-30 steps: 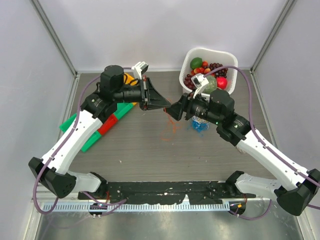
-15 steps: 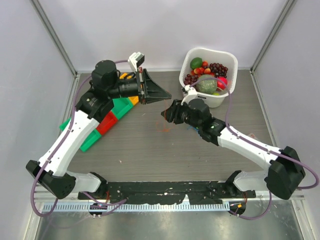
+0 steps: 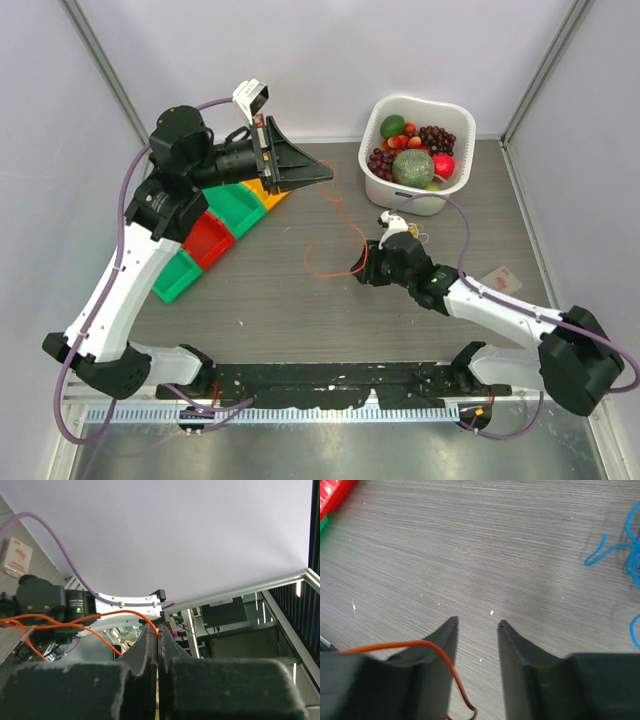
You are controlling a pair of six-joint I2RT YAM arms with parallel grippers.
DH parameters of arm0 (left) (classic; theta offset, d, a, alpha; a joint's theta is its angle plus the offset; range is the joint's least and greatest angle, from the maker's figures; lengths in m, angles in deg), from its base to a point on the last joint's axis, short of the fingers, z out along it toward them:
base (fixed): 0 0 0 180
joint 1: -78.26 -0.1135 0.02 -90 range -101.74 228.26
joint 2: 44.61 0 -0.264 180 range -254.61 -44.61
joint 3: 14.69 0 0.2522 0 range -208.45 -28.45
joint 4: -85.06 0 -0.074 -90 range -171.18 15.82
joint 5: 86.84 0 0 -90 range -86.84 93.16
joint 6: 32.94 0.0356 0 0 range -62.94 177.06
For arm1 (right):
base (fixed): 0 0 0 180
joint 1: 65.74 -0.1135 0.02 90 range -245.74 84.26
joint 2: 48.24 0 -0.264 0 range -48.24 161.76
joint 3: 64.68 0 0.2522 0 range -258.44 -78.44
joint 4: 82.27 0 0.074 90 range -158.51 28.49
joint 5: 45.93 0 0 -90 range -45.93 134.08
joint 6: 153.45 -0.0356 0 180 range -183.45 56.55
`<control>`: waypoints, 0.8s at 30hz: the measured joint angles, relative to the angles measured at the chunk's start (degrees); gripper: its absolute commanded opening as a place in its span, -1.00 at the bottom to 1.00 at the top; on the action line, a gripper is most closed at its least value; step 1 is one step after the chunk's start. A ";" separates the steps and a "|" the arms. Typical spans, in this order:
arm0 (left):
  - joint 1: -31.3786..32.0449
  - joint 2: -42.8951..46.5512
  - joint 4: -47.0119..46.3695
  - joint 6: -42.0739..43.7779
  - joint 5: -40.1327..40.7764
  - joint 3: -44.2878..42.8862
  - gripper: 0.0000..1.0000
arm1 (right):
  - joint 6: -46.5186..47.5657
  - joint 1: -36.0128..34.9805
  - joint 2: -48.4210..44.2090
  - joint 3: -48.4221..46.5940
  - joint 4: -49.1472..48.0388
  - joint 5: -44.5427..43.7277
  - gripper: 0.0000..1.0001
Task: Untangle the cables
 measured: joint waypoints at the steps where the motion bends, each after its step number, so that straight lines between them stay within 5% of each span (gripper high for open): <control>1: -0.33 0.00 0.37 0.07 0.00 0.00 -1.00 | 0.44 0.24 -1.29 0.11 1.11 0.00 0.06; 14: -5.09 -2.01 12.33 7.58 2.05 -2.16 -1.00 | 7.78 0.96 -15.39 -4.90 22.43 1.49 0.40; 24: -9.75 -3.41 31.12 22.23 22.16 -11.93 -1.00 | 8.02 0.96 -21.70 -7.17 26.58 10.60 0.43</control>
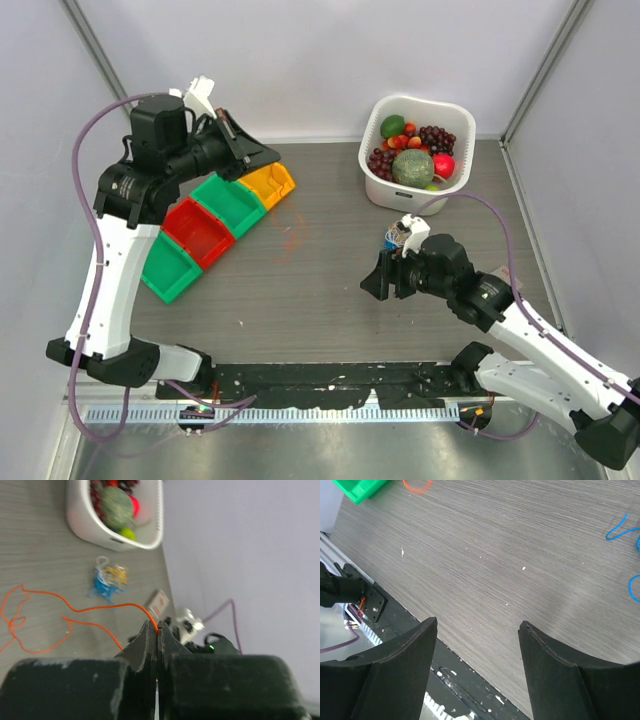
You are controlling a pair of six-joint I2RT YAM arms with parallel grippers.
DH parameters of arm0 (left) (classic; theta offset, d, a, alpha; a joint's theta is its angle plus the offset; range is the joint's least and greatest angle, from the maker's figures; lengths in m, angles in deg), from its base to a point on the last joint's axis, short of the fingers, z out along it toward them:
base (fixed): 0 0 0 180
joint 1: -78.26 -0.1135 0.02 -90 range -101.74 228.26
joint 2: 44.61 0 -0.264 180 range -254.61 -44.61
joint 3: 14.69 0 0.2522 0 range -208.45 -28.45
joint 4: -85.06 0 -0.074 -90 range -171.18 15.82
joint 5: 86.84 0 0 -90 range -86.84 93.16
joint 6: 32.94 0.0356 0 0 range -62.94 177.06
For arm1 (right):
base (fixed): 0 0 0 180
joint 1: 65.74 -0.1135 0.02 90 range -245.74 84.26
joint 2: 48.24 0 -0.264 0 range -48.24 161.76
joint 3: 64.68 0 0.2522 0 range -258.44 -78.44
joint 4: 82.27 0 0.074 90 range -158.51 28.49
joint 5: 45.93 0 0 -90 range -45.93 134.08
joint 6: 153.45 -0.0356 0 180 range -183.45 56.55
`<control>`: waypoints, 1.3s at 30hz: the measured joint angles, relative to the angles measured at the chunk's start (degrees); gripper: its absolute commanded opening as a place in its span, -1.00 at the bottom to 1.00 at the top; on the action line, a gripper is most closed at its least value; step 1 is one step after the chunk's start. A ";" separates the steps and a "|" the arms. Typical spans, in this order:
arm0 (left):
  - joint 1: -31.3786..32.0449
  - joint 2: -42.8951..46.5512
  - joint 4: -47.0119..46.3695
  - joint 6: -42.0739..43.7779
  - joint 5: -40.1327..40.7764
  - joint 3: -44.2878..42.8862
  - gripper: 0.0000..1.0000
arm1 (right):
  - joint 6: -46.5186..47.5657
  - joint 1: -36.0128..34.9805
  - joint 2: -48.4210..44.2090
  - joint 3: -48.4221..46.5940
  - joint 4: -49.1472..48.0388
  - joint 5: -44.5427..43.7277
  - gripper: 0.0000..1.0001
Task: Untangle the cables
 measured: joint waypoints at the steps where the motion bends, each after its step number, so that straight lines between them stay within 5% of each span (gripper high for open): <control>1: -0.55 -0.02 0.63 0.52 1.42 -0.28 -1.00 | -0.70 0.00 -0.83 0.09 0.26 -0.04 0.43; 15: -14.01 -7.63 -1.75 3.54 8.28 -0.26 -1.00 | -6.58 0.00 -8.72 -2.29 5.99 -5.33 0.43; 24: -19.06 -17.86 -3.17 3.54 8.13 -5.64 -1.00 | -6.56 0.00 -11.37 -3.39 10.97 -10.32 0.43; 39: -24.98 -20.83 -5.14 2.86 6.10 -11.34 -1.00 | -6.80 0.00 -10.91 -4.55 12.96 -14.62 0.43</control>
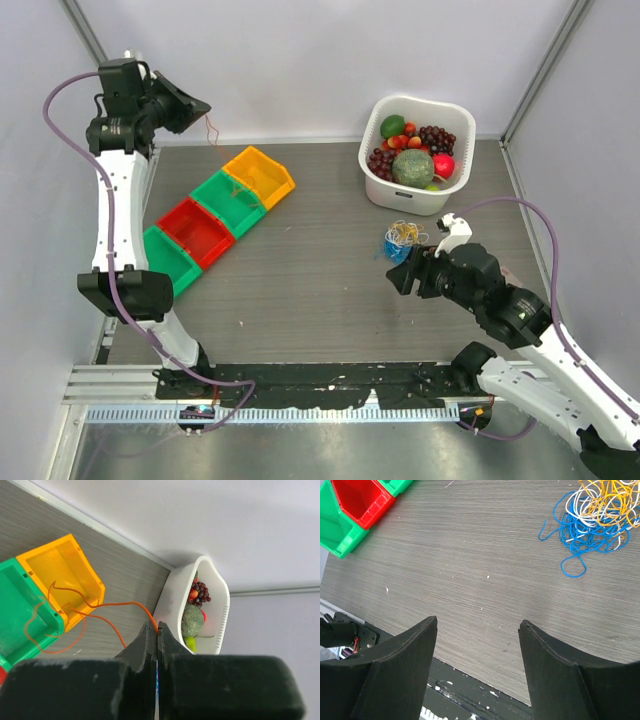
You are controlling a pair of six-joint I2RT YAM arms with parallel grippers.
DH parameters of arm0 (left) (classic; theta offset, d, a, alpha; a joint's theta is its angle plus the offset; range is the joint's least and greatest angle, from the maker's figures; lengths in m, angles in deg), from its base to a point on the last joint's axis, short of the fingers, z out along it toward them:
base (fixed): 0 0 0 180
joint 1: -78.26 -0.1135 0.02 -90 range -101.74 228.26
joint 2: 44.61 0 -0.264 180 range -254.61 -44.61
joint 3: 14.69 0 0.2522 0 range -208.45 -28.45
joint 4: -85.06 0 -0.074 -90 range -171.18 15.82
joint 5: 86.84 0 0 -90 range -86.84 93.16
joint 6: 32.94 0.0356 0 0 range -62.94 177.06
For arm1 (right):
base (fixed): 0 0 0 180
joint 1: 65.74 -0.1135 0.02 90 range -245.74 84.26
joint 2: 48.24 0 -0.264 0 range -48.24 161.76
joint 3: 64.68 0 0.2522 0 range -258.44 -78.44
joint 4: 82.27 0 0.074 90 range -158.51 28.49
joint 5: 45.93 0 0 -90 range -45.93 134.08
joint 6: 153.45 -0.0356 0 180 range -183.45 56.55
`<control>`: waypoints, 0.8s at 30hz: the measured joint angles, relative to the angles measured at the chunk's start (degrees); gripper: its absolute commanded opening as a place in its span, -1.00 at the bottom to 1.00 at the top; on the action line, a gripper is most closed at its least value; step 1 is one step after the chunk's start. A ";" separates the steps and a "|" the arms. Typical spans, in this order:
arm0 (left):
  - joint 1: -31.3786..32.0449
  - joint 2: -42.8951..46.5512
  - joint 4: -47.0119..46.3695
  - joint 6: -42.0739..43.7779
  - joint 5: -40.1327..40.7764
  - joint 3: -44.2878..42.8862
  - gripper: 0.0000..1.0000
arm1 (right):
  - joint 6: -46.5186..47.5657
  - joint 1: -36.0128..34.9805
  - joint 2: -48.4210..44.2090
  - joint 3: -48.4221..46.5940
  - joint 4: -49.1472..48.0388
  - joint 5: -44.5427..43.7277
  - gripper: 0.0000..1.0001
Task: Untangle the cables
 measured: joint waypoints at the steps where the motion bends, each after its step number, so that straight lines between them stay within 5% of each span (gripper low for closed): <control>1: -0.31 -0.39 -0.09 -0.11 -0.13 -0.48 -1.00 | 0.00 0.00 0.17 -0.04 -0.07 -0.07 0.44; 24: -3.15 -1.92 -5.38 -5.84 -5.16 -7.34 -1.00 | 2.08 0.00 6.08 -1.90 -2.84 1.33 0.44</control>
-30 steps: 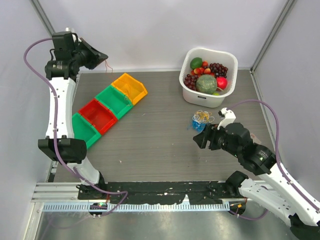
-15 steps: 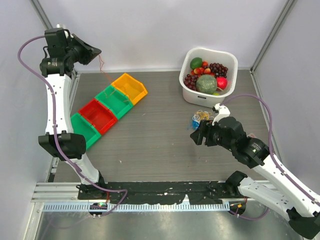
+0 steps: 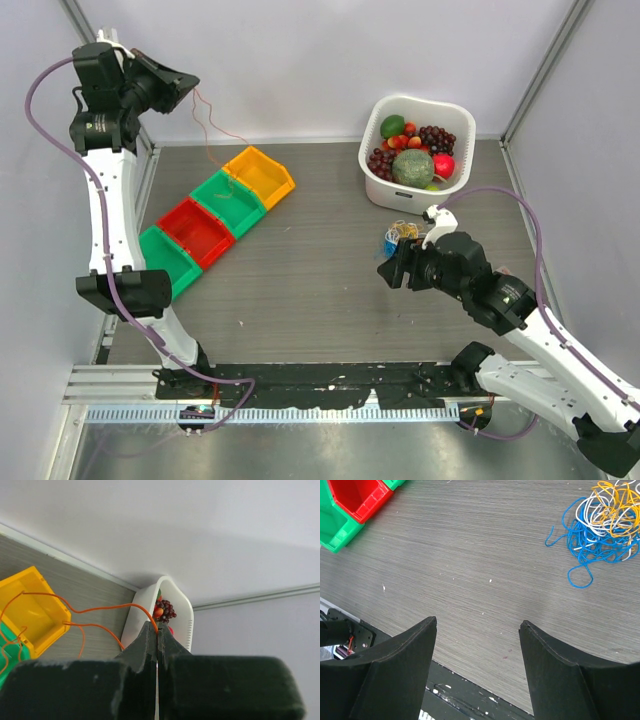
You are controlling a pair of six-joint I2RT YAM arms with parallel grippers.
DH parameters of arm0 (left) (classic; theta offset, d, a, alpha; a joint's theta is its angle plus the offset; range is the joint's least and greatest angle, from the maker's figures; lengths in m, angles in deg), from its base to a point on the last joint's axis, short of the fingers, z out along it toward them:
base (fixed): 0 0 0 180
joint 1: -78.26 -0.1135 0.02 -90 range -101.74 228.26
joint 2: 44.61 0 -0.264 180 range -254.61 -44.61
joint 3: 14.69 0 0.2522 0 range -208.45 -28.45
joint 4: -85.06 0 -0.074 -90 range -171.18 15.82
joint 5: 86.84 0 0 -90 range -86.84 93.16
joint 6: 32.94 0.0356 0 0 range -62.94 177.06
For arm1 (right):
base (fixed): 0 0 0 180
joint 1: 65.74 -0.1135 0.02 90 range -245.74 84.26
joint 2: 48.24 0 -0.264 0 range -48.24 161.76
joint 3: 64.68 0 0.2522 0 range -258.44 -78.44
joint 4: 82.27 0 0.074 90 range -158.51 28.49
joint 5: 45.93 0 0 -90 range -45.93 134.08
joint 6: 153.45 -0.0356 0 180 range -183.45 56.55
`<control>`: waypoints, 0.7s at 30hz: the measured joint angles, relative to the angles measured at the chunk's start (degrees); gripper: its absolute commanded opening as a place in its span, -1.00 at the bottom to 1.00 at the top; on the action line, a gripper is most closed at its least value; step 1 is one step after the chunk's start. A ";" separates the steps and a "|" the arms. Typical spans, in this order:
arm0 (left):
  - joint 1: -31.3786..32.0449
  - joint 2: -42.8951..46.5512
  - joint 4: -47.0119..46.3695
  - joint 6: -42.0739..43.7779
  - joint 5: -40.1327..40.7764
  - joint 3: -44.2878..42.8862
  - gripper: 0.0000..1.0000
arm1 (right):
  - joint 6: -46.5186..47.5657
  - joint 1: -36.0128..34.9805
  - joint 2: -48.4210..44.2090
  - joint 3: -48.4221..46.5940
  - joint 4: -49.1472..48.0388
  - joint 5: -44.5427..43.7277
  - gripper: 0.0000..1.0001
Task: Untangle the cables
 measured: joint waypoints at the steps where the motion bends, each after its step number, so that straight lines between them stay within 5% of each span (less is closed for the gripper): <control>1: -0.04 0.00 -0.07 -0.07 0.00 0.07 -1.00 | 0.09 0.00 0.00 0.00 -0.11 0.04 0.44; 21: -0.68 0.79 -1.66 0.04 1.18 11.87 -1.00 | 0.48 0.00 0.50 0.00 -0.85 0.28 0.44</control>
